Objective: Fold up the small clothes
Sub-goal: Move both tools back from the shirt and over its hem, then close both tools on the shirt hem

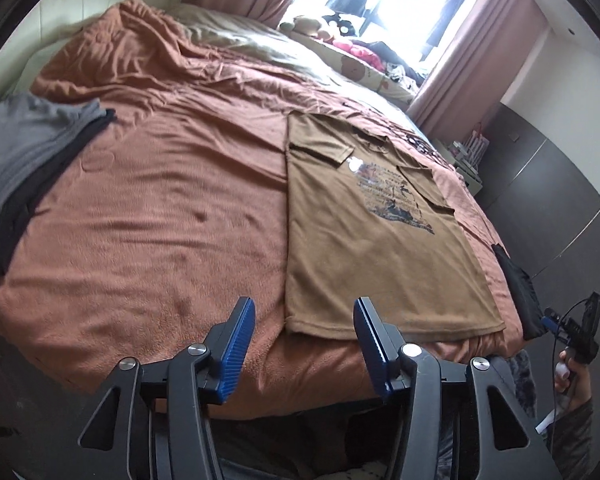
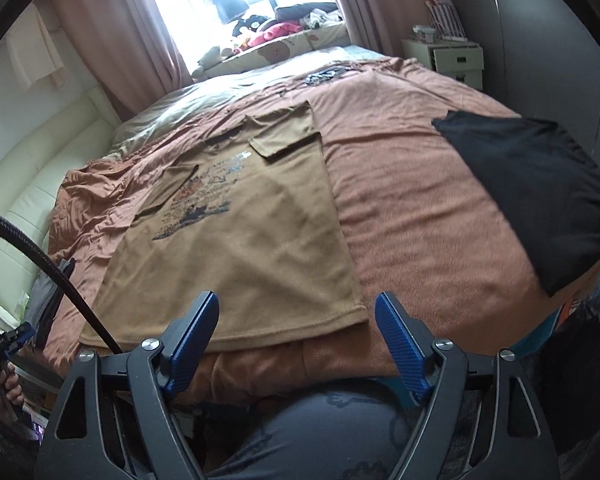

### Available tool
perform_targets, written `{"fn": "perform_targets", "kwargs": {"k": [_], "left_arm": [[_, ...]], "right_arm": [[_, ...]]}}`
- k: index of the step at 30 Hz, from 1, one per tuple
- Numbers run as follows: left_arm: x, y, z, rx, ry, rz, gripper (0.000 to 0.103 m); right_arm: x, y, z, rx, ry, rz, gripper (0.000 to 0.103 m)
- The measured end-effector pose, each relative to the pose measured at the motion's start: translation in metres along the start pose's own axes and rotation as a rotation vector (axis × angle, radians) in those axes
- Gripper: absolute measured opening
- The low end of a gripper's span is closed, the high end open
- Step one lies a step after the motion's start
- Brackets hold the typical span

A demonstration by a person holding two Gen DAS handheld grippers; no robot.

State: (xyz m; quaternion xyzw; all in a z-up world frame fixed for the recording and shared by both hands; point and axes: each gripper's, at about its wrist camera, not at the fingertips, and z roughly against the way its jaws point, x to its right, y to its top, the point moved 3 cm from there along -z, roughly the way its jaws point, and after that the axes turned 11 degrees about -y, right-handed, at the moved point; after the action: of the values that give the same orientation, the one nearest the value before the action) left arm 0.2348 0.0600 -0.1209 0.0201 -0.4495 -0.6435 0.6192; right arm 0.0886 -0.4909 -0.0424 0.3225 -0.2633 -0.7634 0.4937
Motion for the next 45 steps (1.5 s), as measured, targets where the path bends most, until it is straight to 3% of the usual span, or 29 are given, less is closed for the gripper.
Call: {"fn": "perform_targets", "kwargs": {"k": [13, 19, 22, 31, 34, 40, 45], "left_arm": [[-0.021, -0.017, -0.077, -0.122, -0.034, 0.110, 0.037], [-0.040, -0.019, -0.104, -0.184, 0.003, 0.175, 0.036], [-0.046, -0.020, -0.112, -0.197, -0.021, 0.212, 0.036], [-0.056, -0.010, -0.124, -0.177, -0.131, 0.336, 0.036], [-0.058, -0.011, -0.124, -0.182, -0.138, 0.376, 0.031], [-0.059, -0.024, -0.112, -0.187, -0.193, 0.426, 0.030], [-0.054, -0.034, -0.107, -0.200, -0.247, 0.457, 0.030]], "right_arm": [[0.019, -0.007, -0.077, -0.105, 0.018, -0.059, 0.057], [0.027, -0.005, -0.107, -0.136, 0.045, -0.103, 0.057], [0.028, -0.003, -0.120, -0.147, 0.061, -0.113, 0.057], [0.037, 0.004, -0.146, -0.177, 0.176, -0.215, 0.057], [0.042, 0.003, -0.154, -0.191, 0.196, -0.233, 0.052], [0.061, -0.012, -0.153, -0.215, 0.279, -0.322, 0.045], [0.072, -0.027, -0.149, -0.224, 0.354, -0.368, 0.045]]}}
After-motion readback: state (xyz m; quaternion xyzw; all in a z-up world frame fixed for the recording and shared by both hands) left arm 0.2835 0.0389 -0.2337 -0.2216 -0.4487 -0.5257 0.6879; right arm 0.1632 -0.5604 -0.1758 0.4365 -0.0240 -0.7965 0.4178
